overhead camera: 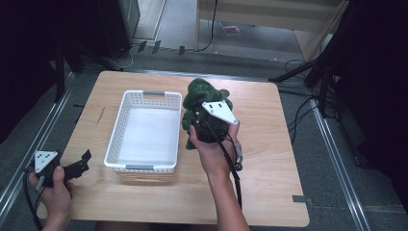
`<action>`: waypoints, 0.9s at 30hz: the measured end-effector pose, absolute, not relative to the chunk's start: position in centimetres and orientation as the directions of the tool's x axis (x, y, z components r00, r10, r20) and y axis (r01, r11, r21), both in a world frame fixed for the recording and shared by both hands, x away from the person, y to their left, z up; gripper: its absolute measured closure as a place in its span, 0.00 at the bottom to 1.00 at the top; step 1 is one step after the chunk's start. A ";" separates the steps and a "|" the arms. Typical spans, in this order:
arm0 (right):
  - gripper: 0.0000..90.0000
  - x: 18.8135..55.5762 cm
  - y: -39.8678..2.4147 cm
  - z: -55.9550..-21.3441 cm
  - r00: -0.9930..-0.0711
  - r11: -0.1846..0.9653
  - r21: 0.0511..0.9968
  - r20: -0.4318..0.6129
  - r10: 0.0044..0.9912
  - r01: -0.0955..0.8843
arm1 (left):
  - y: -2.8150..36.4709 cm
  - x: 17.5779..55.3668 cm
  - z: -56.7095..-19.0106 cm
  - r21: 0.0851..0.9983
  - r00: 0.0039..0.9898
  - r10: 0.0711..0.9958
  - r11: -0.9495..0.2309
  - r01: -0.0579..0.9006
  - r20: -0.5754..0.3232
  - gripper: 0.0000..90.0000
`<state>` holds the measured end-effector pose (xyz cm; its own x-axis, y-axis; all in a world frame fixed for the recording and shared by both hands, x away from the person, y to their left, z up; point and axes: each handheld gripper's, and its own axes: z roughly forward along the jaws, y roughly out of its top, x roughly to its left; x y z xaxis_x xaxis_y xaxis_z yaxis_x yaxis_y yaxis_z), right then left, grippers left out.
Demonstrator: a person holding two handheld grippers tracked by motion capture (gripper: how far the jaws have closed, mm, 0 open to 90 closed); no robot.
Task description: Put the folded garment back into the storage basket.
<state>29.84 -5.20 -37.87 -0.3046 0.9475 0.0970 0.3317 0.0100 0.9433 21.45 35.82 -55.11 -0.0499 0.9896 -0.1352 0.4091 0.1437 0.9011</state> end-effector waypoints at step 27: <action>0.78 30.4 2.4 -37.8 -0.437 0.046 0.940 0.114 0.892 0.339 | 35.9 21.5 -55.1 0.901 -0.051 0.988 0.154 0.405 -0.147 0.00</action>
<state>30.36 2.42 -37.84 -0.4370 0.8922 0.1140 0.3385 0.0457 0.9398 21.51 35.89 -55.15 -0.0506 0.9879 -0.1465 0.4054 0.1544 0.9010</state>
